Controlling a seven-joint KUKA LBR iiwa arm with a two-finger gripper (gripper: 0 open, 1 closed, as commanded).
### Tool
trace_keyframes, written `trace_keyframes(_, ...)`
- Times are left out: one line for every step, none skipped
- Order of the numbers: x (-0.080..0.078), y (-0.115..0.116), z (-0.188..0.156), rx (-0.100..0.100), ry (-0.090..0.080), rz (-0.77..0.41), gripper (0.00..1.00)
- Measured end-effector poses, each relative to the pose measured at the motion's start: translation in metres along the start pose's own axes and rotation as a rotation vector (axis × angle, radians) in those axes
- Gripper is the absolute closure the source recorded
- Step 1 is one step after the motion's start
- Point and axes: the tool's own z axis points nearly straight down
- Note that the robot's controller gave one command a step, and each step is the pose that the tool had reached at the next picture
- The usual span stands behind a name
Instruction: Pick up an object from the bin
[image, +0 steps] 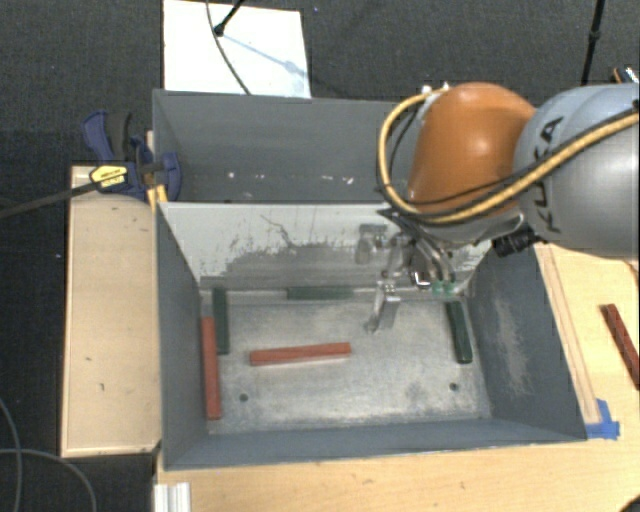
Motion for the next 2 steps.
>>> trace_keyframes(-0.0152, 0.0052, 0.1457, 0.0, 0.004, -0.306, 0.0)
trace_keyframes(-0.0177, 0.0043, 0.1415, 0.002, -0.002, -0.301, 1.0)
